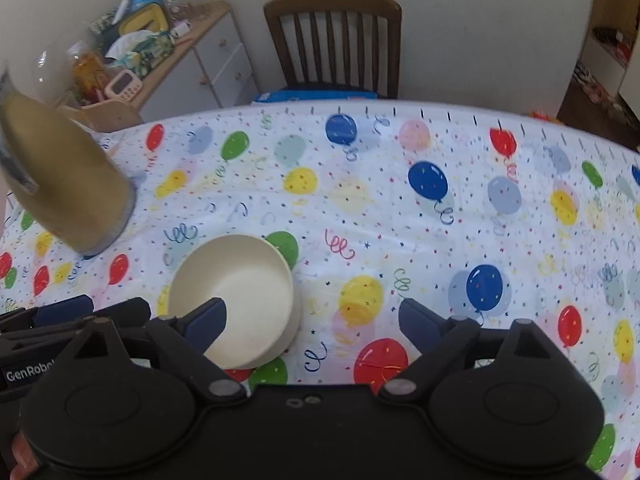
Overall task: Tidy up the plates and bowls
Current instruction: 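Move both grippers to the rim of the cream bowl, then close both grippers on the cream bowl rim and lift it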
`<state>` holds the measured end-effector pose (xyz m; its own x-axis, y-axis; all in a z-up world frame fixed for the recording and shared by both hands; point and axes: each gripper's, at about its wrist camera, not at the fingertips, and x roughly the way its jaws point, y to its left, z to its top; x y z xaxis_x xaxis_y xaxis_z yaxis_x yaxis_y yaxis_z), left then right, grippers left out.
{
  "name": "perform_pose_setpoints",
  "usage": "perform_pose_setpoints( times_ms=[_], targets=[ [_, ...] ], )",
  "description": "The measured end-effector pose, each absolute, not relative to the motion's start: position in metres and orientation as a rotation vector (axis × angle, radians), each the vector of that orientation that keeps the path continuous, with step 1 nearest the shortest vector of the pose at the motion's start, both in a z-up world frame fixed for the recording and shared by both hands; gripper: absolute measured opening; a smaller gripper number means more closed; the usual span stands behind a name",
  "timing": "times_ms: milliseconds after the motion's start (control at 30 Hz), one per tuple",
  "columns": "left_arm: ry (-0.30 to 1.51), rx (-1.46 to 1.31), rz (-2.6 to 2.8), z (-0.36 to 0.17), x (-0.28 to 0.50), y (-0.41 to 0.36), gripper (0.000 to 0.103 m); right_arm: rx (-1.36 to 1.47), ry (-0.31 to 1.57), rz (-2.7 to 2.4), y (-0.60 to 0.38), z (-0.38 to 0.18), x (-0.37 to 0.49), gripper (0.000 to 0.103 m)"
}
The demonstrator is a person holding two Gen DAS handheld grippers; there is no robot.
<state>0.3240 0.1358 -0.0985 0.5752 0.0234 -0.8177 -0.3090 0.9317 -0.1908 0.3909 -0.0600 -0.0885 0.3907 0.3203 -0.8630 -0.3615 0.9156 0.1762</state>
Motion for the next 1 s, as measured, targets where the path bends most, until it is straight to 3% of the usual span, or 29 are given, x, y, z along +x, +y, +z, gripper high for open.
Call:
perform_pose_setpoints(
  times_ms=[400,533,733,800,1000],
  targets=[
    [1.003,-0.347,0.224,-0.140,0.362,0.140,0.079,-0.050,1.143,0.451,-0.048,-0.127,0.398,0.070],
    [1.017,-0.346,0.216,-0.148,0.368,0.140,0.078,-0.037,1.156,0.454,-0.045,-0.133,0.402,0.055],
    [1.014,-0.357,0.197,-0.150,0.368,0.140,0.059,-0.052,1.157,0.458,-0.040,-0.134,0.400,0.051],
    [1.019,-0.365,0.186,-0.150,0.369,0.140,0.045,-0.065,1.151,0.459,-0.039,-0.132,0.398,0.047],
    [1.027,-0.350,0.164,-0.149,0.371,0.134,0.027,-0.085,1.148,0.459,-0.035,-0.130,0.400,0.025]
  ],
)
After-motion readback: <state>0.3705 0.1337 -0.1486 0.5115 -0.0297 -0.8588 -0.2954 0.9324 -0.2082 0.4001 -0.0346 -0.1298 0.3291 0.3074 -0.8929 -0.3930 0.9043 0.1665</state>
